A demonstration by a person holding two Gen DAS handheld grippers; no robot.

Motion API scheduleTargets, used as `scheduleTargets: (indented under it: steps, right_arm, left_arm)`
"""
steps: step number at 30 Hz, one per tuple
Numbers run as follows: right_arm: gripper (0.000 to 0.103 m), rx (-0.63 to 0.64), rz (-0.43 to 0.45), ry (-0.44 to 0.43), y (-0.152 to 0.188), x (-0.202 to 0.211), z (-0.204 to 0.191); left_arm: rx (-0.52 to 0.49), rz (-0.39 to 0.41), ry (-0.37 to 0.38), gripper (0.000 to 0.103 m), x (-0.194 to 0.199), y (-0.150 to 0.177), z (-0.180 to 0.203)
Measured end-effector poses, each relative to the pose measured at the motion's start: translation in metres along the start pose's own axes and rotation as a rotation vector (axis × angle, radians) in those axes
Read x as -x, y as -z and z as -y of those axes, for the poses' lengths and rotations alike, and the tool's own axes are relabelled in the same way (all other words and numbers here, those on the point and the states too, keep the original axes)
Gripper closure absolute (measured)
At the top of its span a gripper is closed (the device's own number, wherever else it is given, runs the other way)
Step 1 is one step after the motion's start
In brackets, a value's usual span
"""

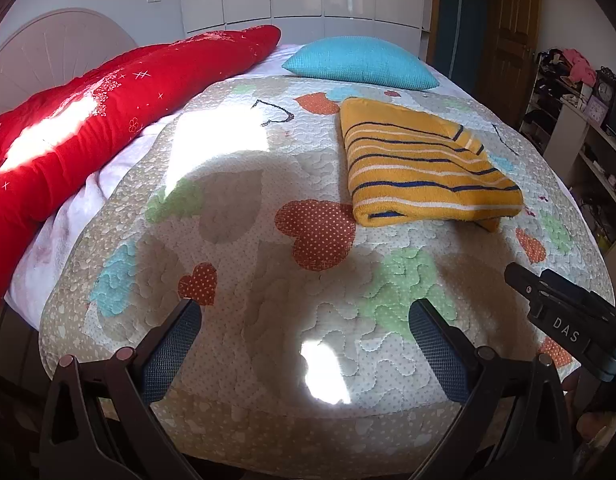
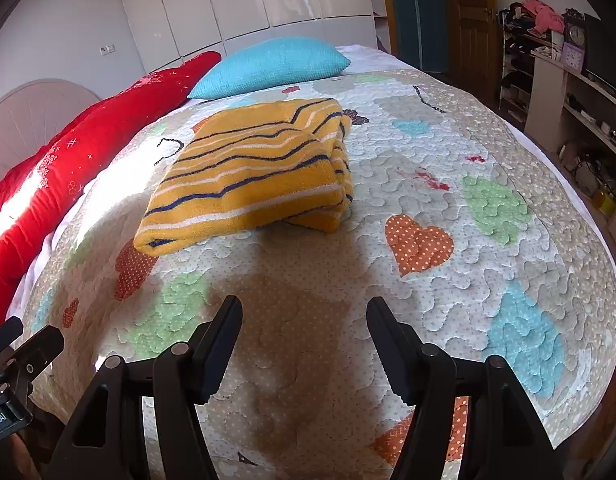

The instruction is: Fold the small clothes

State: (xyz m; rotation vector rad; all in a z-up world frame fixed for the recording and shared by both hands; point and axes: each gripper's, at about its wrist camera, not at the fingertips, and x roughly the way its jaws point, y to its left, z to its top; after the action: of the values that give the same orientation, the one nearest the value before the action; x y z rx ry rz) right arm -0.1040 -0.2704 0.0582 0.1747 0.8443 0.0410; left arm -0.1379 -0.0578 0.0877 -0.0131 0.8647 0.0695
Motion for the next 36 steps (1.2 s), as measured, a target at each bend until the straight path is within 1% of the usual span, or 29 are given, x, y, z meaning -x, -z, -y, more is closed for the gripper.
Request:
scheduleTargets:
  steps: [7,22,36]
  right_arm:
    - [0.033,-0.001,-0.005,-0.001,0.000,-0.001,0.001]
    - [0.032,-0.004,-0.009,-0.002,0.001,-0.003,0.000]
    - [0.031,-0.010,-0.015,-0.003,0.003,-0.004,0.004]
  left_arm:
    - [-0.001,-0.027,0.025,0.000,-0.004,0.001,0.003]
    - [0.008,-0.066,0.049,0.000,-0.013,0.005,0.004]
    - [0.017,-0.085,0.066,0.000,-0.017,0.009,0.004]
